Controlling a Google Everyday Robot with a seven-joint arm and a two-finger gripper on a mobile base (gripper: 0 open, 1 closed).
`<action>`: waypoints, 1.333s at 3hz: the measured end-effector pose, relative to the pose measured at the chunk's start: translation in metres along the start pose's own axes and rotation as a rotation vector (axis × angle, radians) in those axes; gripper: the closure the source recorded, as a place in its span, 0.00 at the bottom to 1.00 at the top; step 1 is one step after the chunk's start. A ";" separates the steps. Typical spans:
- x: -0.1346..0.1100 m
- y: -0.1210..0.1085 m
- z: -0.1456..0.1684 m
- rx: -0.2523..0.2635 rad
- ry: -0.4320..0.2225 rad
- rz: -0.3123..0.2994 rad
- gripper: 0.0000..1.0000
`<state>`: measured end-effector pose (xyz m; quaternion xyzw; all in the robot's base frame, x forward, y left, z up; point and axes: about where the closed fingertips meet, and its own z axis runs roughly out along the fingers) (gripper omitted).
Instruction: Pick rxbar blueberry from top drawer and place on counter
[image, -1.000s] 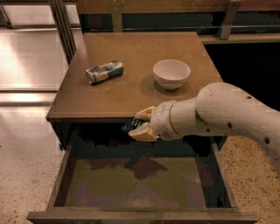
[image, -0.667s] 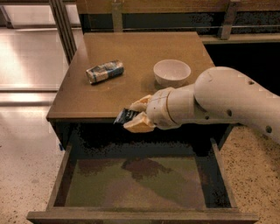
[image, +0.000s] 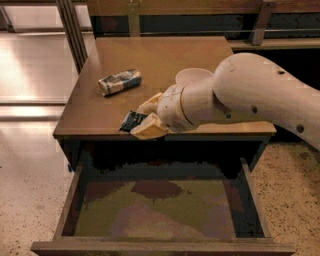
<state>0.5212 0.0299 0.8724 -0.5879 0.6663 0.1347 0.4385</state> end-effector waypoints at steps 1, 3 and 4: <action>-0.003 -0.026 0.017 0.004 -0.049 0.025 1.00; 0.021 -0.086 0.078 0.040 -0.028 0.142 1.00; 0.030 -0.106 0.100 0.083 0.013 0.180 0.81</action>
Offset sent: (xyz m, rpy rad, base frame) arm 0.1331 0.0147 -0.0385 0.1325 0.0829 -0.1214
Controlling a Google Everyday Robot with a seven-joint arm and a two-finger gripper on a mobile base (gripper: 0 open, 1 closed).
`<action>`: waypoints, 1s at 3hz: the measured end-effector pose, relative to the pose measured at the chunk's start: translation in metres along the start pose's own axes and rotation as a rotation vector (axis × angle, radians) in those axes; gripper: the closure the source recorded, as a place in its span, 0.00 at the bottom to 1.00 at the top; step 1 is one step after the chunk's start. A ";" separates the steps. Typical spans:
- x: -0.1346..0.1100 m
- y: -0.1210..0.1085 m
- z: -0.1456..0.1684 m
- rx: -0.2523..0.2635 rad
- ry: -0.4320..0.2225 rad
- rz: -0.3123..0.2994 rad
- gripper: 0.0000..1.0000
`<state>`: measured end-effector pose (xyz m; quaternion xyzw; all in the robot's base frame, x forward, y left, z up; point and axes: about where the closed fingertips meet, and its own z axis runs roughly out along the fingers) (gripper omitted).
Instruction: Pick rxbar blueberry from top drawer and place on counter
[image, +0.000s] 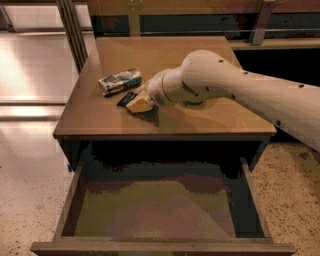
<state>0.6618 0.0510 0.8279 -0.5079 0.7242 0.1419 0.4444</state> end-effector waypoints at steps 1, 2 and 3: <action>-0.001 0.001 0.002 -0.002 0.002 0.008 0.58; -0.001 0.001 0.002 -0.002 0.002 0.008 0.35; -0.001 0.001 0.002 -0.002 0.002 0.008 0.11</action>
Offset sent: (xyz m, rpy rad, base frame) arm 0.0009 0.0022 -0.0008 0.0021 0.0081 -0.0049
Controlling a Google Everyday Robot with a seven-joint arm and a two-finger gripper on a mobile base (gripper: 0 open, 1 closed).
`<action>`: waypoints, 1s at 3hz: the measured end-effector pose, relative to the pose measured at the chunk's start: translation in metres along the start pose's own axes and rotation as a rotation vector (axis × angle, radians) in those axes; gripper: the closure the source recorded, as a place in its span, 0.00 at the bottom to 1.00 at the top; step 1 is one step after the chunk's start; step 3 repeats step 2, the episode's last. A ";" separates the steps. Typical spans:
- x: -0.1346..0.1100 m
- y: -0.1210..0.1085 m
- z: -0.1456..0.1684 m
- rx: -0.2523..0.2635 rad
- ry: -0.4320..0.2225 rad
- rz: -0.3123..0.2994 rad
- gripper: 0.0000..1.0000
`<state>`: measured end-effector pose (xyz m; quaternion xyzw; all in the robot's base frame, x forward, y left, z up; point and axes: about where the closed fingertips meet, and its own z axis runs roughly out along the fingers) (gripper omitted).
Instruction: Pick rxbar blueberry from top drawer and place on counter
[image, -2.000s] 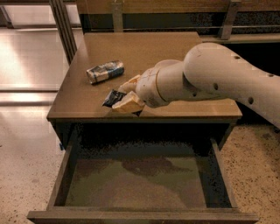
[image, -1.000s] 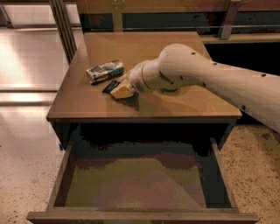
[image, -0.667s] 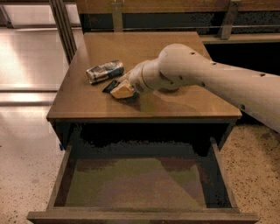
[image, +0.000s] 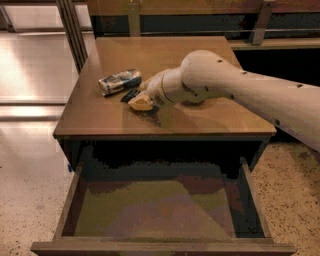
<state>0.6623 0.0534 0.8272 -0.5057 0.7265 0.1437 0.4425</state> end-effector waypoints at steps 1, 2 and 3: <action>0.000 0.000 0.000 0.000 0.000 0.000 0.00; 0.000 0.000 0.000 0.000 0.000 0.000 0.00; 0.000 0.000 0.000 0.000 0.000 0.000 0.00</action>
Offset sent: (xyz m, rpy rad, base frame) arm 0.0000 0.0000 0.0000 0.0000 0.0000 0.0000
